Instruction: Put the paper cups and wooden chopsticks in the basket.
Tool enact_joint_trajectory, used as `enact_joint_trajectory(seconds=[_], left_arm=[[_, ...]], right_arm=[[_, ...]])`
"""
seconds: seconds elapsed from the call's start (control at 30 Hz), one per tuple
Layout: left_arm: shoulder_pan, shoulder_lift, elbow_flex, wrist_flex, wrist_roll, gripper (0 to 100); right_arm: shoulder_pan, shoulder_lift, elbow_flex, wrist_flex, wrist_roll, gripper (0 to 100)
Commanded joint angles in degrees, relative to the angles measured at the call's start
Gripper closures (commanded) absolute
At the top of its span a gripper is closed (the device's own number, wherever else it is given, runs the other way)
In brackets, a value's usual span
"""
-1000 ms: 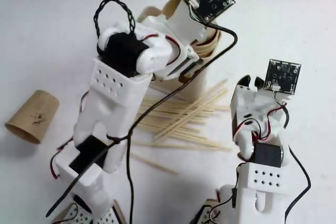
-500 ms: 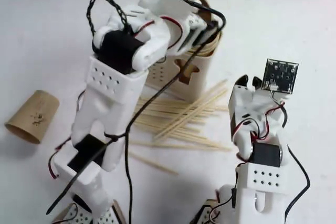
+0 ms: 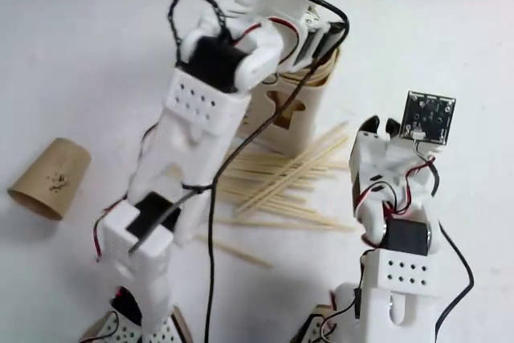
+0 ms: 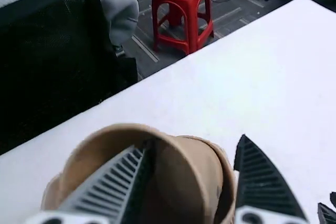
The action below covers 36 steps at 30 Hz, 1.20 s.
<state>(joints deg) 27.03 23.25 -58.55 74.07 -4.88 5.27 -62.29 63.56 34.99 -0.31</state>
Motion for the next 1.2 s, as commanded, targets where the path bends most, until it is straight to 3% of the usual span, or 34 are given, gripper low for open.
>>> enact_joint_trajectory(seconds=[0.0, 0.33, 0.53, 0.63, 0.73, 0.87, 1.17], left_arm=[[0.92, 1.19, -1.32, -2.29, 0.35, 75], [1.71, -1.27, -5.54, -0.44, 0.26, 75], [1.45, -4.97, -10.55, 13.71, -6.68, 75], [-1.10, -6.90, -13.10, 21.80, -6.51, 75], [-5.32, -8.48, -15.30, 27.60, -6.42, 79], [-14.29, -11.65, -12.40, 28.40, -5.80, 86], [-30.46, -31.87, 13.98, 28.31, 1.58, 79]], right_arm=[[-0.48, -1.27, -0.44, -1.19, -0.09, 91.8], [-0.48, -1.27, -0.44, -1.19, -0.09, 91.8], [-0.57, -1.27, -0.44, -1.19, -0.09, 91.8], [-0.57, -1.27, -0.44, -1.19, -0.09, 91.8], [-0.57, -1.27, -0.44, -1.19, -0.09, 91.8], [-0.57, -1.27, -0.44, -1.19, -0.09, 91.8], [-0.66, -1.27, -0.44, -1.19, -0.09, 91.8]])
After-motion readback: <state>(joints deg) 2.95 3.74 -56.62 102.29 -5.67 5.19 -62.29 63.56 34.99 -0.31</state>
